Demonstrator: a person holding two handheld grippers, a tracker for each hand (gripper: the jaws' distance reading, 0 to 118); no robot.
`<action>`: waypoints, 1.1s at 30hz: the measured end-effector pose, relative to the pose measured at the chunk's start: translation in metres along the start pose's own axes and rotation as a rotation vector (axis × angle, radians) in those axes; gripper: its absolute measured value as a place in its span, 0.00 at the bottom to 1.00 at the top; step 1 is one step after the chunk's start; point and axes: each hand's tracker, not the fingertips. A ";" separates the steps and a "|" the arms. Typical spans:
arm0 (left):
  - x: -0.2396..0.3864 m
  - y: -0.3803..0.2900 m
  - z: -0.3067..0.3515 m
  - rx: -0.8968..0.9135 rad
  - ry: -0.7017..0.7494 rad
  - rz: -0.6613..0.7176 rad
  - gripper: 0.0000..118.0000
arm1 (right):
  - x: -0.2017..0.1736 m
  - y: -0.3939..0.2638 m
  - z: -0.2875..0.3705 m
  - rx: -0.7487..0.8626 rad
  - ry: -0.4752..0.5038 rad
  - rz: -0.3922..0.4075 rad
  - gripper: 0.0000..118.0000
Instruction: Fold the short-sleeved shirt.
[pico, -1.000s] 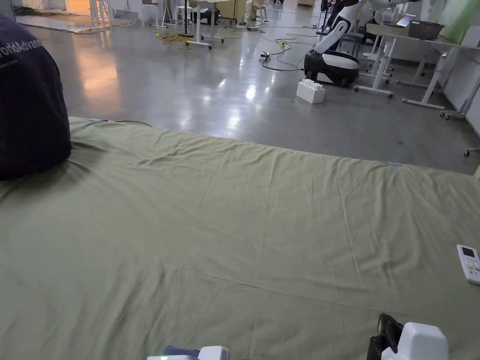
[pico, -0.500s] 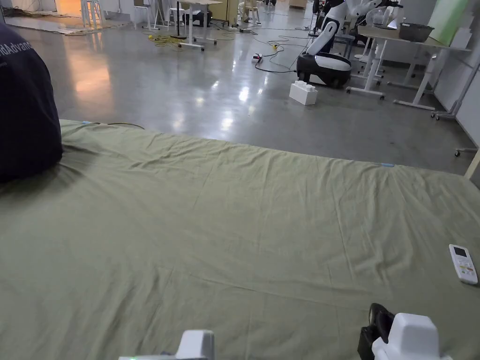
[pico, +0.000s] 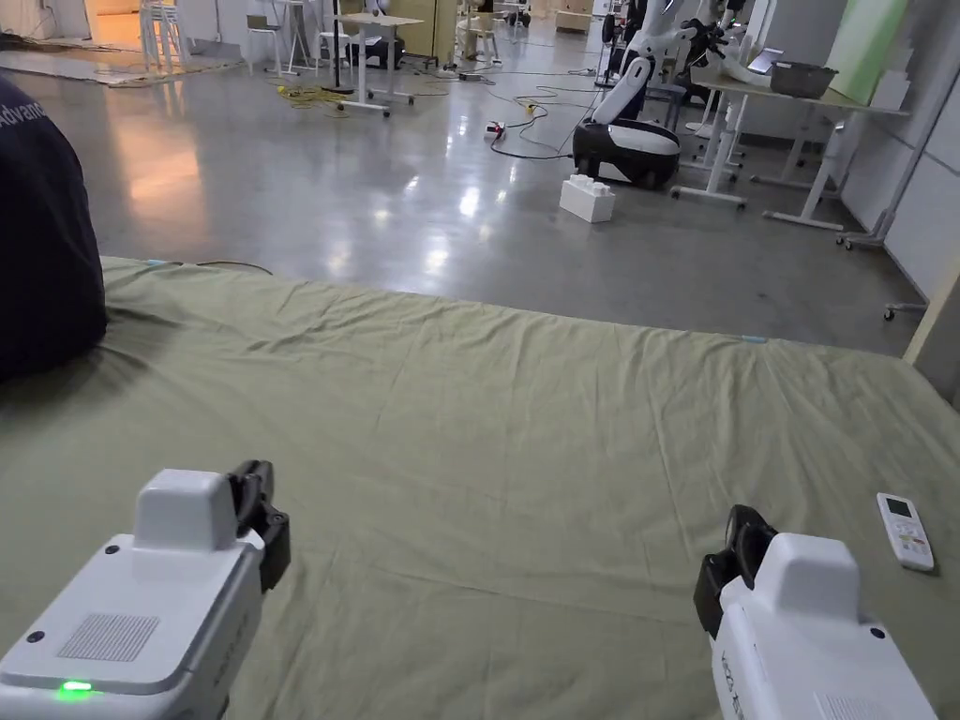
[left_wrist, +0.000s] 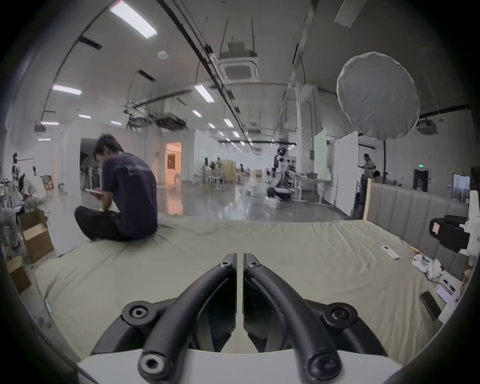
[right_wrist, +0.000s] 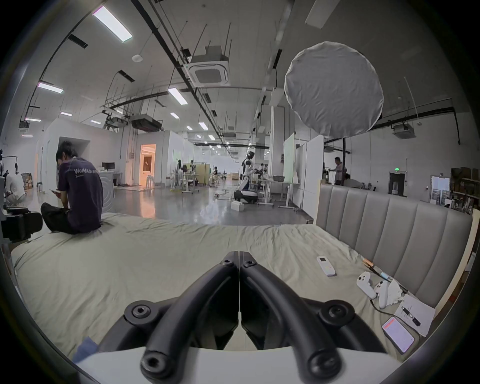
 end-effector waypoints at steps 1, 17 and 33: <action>-0.003 0.002 0.001 0.017 0.003 -0.002 0.03 | 0.000 0.003 0.000 0.011 -0.005 0.003 0.01; -0.049 -0.034 0.007 -0.147 -0.001 0.005 0.03 | -0.058 -0.075 0.064 -0.310 0.225 0.052 0.01; -0.078 -0.132 0.013 -0.650 -0.302 0.299 0.56 | -0.149 -0.185 0.044 -0.453 0.230 0.166 0.01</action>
